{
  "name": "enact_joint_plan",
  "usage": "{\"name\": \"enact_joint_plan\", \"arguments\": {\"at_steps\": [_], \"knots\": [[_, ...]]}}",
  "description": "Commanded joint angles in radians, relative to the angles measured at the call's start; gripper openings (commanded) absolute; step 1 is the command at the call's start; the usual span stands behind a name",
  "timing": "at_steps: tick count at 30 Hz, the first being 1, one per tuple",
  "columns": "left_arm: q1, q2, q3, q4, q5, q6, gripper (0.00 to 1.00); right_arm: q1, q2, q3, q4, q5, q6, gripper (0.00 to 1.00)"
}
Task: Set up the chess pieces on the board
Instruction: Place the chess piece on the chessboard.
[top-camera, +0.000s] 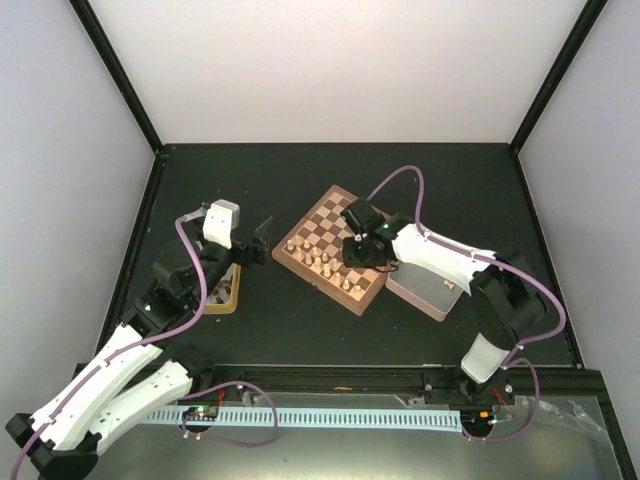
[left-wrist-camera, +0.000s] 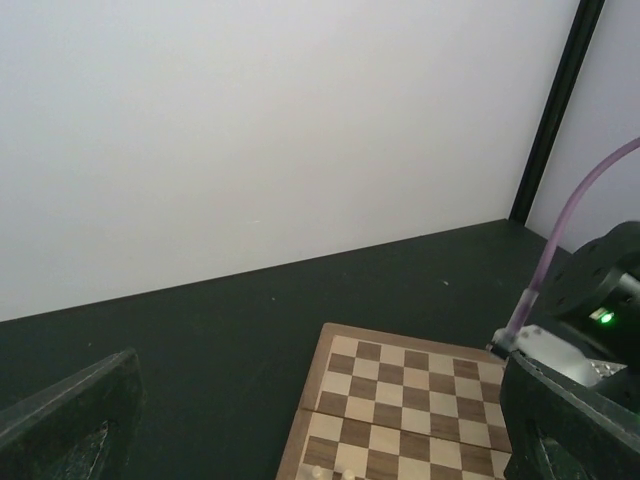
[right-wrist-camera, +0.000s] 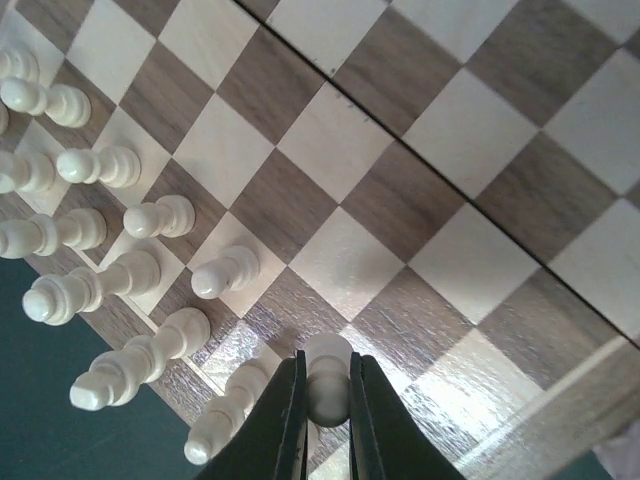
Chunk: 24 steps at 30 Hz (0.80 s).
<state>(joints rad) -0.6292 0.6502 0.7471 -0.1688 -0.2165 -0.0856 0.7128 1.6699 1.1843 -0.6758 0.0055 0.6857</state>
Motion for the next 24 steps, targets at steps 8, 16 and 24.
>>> {"name": "enact_joint_plan", "arguments": {"at_steps": [8, 16, 24], "knots": [[0.005, -0.013, -0.005, 0.019, 0.005, 0.004, 0.99, 0.034, 0.112, 0.081, 0.007, -0.017, -0.01, 0.05], [0.006, -0.009, -0.005, 0.017, 0.008, 0.003, 0.99, 0.045, 0.137, 0.088, 0.001, -0.032, -0.019, 0.06], [0.007, -0.003, -0.006, 0.018, 0.012, 0.001, 0.99, 0.053, 0.154, 0.086, -0.004, -0.033, -0.022, 0.06]]}}
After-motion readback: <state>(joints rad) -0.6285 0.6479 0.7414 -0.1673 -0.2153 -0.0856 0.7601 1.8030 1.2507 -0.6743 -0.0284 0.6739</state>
